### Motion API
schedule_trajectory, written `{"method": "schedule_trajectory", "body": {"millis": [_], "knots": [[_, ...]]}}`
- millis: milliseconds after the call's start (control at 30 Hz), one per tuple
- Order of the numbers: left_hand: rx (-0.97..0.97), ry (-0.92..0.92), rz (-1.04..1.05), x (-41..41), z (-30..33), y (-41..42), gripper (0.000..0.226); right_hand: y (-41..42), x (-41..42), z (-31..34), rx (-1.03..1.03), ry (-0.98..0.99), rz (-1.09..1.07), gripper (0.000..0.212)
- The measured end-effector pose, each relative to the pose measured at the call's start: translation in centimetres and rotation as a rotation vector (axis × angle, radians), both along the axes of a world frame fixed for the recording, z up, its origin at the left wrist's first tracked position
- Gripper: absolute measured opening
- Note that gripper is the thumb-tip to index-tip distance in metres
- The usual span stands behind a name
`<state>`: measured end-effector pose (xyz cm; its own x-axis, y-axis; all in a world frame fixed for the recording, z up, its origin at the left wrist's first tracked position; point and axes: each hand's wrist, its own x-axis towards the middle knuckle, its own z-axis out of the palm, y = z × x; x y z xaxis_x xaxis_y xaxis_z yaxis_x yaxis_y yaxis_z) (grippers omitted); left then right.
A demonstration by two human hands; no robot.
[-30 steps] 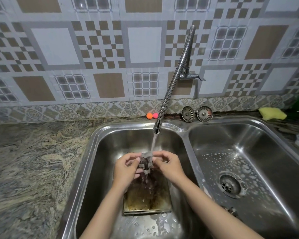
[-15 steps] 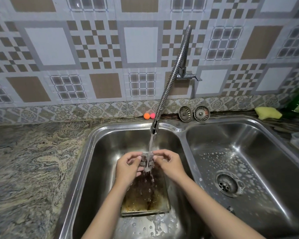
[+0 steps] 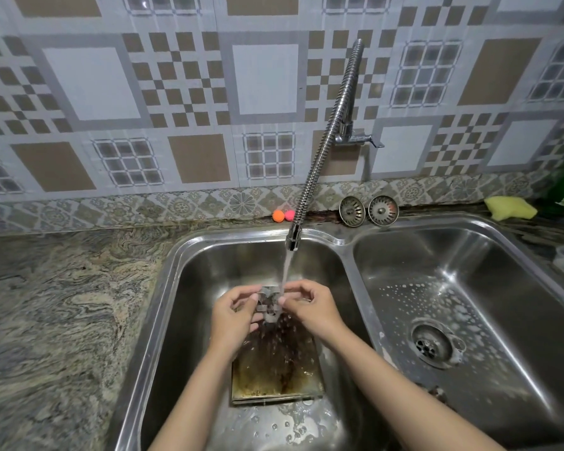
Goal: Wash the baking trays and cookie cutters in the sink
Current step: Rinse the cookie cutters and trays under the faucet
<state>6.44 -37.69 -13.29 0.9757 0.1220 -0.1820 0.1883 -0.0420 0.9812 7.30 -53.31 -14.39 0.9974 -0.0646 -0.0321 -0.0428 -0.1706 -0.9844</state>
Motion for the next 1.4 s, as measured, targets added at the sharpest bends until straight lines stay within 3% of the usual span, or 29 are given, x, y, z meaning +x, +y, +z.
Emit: {"method": "schedule_trajectory", "body": {"millis": [233,333,433,500,600,700,800,867,933,1000,1133,1200,1400], "knots": [[-0.052,-0.012,0.062,-0.1,-0.4,1.2,0.018,0.3,0.2,1.8,0.002,-0.041,-0.027,0.013],[0.194,-0.009,0.048,0.0,-2.1,1.5,0.015,-2.1,-0.6,3.5,0.02,-0.108,-0.082,0.017],[0.516,0.222,-0.094,0.3,-5.0,1.9,0.025,-5.9,-2.5,5.3,0.04,-0.17,-0.161,0.017],[0.62,0.379,-0.239,0.1,-6.2,2.0,0.036,-9.1,-4.2,6.2,0.002,-0.174,-0.226,0.015],[0.719,0.449,-0.355,-0.1,-7.2,1.8,0.043,-13.9,-6.3,5.7,-0.136,-0.064,-0.328,0.022],[0.812,0.417,-0.295,0.0,-7.5,1.5,0.028,-18.0,-8.1,3.1,-0.41,0.151,-0.391,0.03],[0.915,0.366,-0.238,-0.2,-7.1,1.4,0.005,-20.6,-9.5,-0.5,-0.682,0.361,-0.33,0.032],[0.942,0.334,-0.2,-0.6,-6.7,1.3,0.014,-20.9,-10.3,-2.6,-0.744,0.507,-0.266,0.027],[0.935,0.289,-0.147,-0.9,-6.5,1.2,0.008,-20.7,-10.7,-4.3,-0.761,0.6,-0.211,0.022],[0.865,0.271,-0.107,-0.9,-6.6,1.4,0.022,-20.3,-10.6,-5.1,-0.787,0.647,-0.157,0.016],[0.471,0.276,-0.096,-0.7,-5.2,1.7,0.048,-19.8,-9.5,-3.8,-0.92,0.673,-0.111,0.017],[0.357,0.283,-0.132,-0.4,-4.3,1.9,0.047,-19.0,-8.9,-2.3,-0.901,0.544,-0.172,0.007],[0.175,0.292,-0.099,-0.4,-2.7,2.3,0.045,-13.0,-8.0,3.0,-0.636,0.019,-0.249,0.009]]}}
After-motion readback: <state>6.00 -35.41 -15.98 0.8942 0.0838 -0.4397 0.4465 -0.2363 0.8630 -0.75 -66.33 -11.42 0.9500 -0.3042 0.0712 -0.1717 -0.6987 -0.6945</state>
